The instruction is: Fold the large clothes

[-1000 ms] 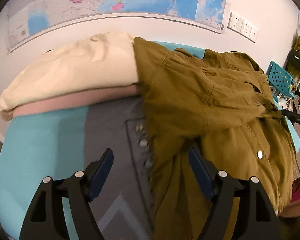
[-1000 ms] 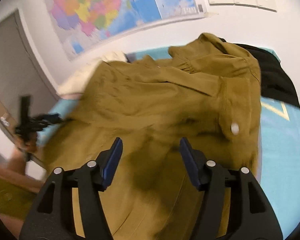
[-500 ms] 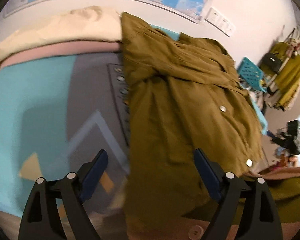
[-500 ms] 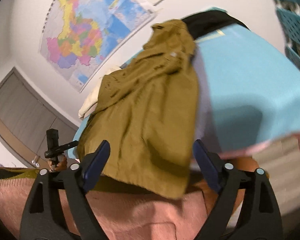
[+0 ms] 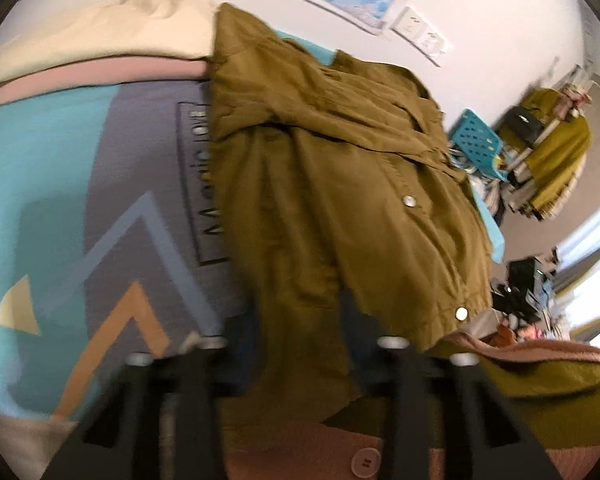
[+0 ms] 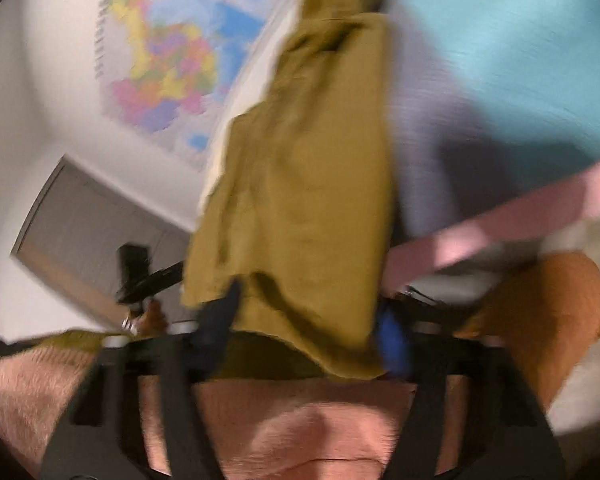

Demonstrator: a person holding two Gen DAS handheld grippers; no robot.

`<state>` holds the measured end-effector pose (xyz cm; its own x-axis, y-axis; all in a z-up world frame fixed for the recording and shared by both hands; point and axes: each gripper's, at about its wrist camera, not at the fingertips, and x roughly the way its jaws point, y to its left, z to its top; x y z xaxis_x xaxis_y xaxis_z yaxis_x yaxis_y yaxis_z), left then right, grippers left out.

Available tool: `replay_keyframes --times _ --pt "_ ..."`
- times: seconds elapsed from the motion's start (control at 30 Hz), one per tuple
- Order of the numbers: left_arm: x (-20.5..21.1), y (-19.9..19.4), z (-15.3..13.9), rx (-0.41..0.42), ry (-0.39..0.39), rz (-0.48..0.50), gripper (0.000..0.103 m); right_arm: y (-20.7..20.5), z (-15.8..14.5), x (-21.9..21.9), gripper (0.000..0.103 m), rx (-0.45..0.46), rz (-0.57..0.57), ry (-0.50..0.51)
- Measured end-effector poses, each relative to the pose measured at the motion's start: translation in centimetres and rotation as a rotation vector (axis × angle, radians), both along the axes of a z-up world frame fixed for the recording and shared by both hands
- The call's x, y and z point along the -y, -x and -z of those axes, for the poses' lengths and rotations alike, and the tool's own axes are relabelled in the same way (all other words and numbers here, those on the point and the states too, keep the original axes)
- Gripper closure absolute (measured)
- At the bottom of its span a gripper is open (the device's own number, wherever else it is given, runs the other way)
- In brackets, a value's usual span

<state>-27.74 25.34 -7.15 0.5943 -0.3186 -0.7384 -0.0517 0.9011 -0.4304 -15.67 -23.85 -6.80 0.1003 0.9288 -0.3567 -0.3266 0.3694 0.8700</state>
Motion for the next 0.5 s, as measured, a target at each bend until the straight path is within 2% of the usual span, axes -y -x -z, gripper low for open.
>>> replay_keyframes --times 0.03,0.07,0.17,0.2,0.23,0.27,0.3,0.4,0.43,0.47,0.5 --pt "-0.3 0.0 0.0 -0.001 0.012 -0.005 0.085 0.2 -1.2 0.1 0.087 0.037 -0.007 -0.028" --pt "-0.5 0.2 -0.1 0.009 0.037 -0.01 0.087 0.4 -2.5 0.4 0.091 0.071 -0.004 -0.06" --pt "-0.7 0.3 -0.4 0.018 0.04 -0.008 0.086 0.7 -6.4 1.3 0.09 0.185 0.001 -0.129" --pt "-0.6 0.1 -0.2 -0.007 0.032 -0.004 0.072 0.5 -7.1 1.1 0.087 0.2 -0.008 -0.103" --pt "-0.7 -0.1 0.1 -0.022 0.058 0.016 0.058 0.2 -7.1 0.6 0.073 0.192 -0.027 -0.093" --pt "-0.8 -0.1 0.0 0.001 0.093 0.032 0.052 -0.1 -6.8 0.0 0.053 0.176 -0.052 -0.078" --pt "-0.9 -0.2 0.0 0.001 0.121 0.048 0.042 -0.4 -6.2 -0.7 0.048 0.154 -0.066 -0.047" --pt "-0.4 -0.4 0.0 0.016 0.133 0.071 0.033 -0.8 -4.6 -2.1 0.047 0.102 -0.082 0.011" --pt "-0.3 -0.4 -0.1 0.02 0.124 0.07 0.037 -0.9 -4.3 -2.3 0.051 0.095 -0.076 0.001" --pt "-0.1 -0.5 0.0 0.021 0.113 0.062 0.047 -0.7 -4.4 -2.2 0.067 0.102 -0.068 -0.008" --pt "-0.1 -0.6 0.1 0.009 0.096 0.048 0.076 -0.7 -4.7 -2.0 0.077 0.113 -0.057 -0.017"
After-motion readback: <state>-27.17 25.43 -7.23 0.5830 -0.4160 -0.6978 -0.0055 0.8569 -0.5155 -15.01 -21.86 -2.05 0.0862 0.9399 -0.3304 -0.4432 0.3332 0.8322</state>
